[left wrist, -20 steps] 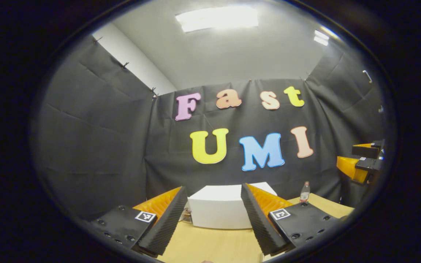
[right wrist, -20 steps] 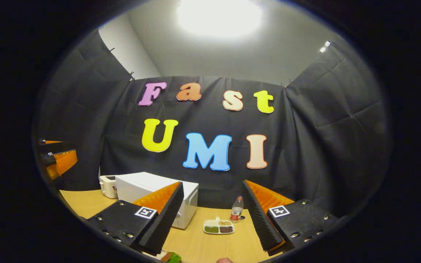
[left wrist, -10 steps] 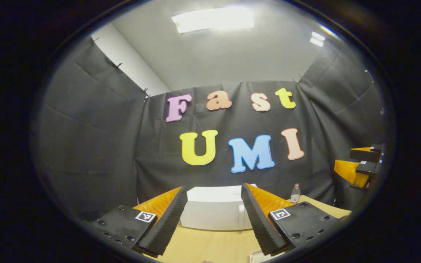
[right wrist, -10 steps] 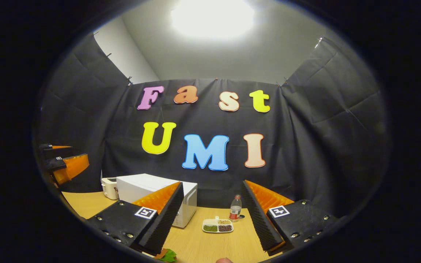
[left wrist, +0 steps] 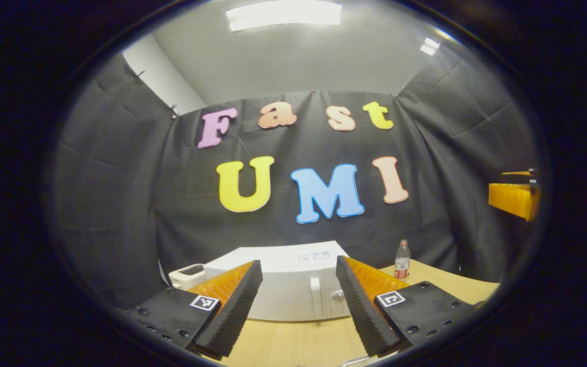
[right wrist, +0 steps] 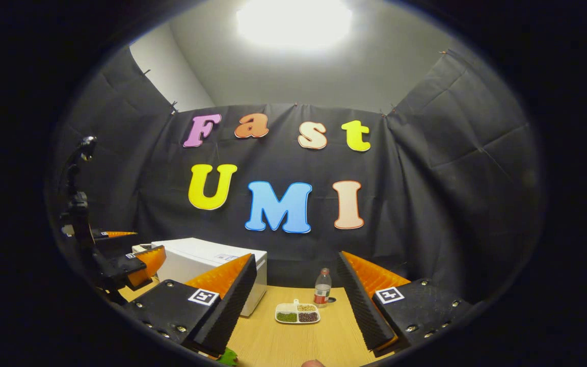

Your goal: Open the microwave oven with the left hand, put the food in, and close the microwave oven.

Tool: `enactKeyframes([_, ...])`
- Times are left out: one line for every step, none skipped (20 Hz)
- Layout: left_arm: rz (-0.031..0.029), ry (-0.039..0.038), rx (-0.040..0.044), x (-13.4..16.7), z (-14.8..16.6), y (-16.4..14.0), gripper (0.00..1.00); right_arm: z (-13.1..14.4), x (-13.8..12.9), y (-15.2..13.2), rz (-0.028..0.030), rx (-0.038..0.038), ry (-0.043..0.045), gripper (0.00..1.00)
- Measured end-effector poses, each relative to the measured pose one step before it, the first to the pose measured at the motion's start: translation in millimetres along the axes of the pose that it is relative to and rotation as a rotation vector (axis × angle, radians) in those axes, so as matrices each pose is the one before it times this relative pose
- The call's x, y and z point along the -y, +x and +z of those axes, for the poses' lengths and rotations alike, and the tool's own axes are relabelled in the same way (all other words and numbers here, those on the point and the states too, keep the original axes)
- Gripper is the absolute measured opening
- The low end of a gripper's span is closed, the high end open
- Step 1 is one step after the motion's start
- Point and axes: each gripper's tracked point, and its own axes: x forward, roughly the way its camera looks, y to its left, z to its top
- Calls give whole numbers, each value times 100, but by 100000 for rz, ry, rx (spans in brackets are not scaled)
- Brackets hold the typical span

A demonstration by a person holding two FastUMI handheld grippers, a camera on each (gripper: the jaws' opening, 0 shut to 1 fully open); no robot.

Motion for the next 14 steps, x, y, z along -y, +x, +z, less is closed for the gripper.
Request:
enactKeyframes([-1918, -201, -923, 88, -996, 1954, 100, 237, -238, 501, -1649, 577, 137, 96])
enactKeyframes([-2060, 116, -615, 212, -924, 1996, 100, 115, 121, 621, -2366, 328, -968, 95])
enactKeyframes([-1751, 321, -1444, 154, -1103, 1966, 99, -300, 243, 669, -2767, -757, -1493, 96])
enactKeyframes([-2119, -316, -2067, 236, -1402, 1764, 98, -306, 109, 532, -2392, -1198, -1141, 95])
enactKeyframes([-2079, -932, -1968, 202, -1308, 1767, 97, -163, 23, 406, -2495, -926, -585, 96])
enactKeyframes([-1939, -1033, -2065, 120, -1282, 1570, 96, -209, 281, 298, -2966, -1029, -428, 96])
enactKeyframes([-1634, -687, -2266, 156, -1337, 1606, 96, -413, 319, 138, -3224, -1464, -678, 96])
enactKeyframes([-1504, -308, -2487, 94, -1479, 1526, 91, -334, 294, 91, -3046, -1471, -749, 96])
enactKeyframes([-946, -11, -2612, -35, -1399, 1420, 95, -363, 226, 5, -2819, -1346, -865, 96])
enactKeyframes([-19, 92, -2670, -205, -1330, 1261, 100, -424, 239, 1, -2332, -1605, -1177, 96])
enactKeyframes([-345, -479, -2618, -87, -1337, 1096, 95, -478, 165, -130, -1777, -1841, -1202, 96])
enactKeyframes([-522, -783, -2475, -13, -1182, 934, 94, -278, 183, 23, -1444, -1442, -839, 96])
enactKeyframes([-433, -612, -2363, -72, -1040, 814, 94, -203, 232, 25, -1531, -1203, -542, 96])
enactKeyframes([-609, -859, -1880, -23, -786, 690, 88, -145, 181, -22, -1224, -1034, -319, 96])
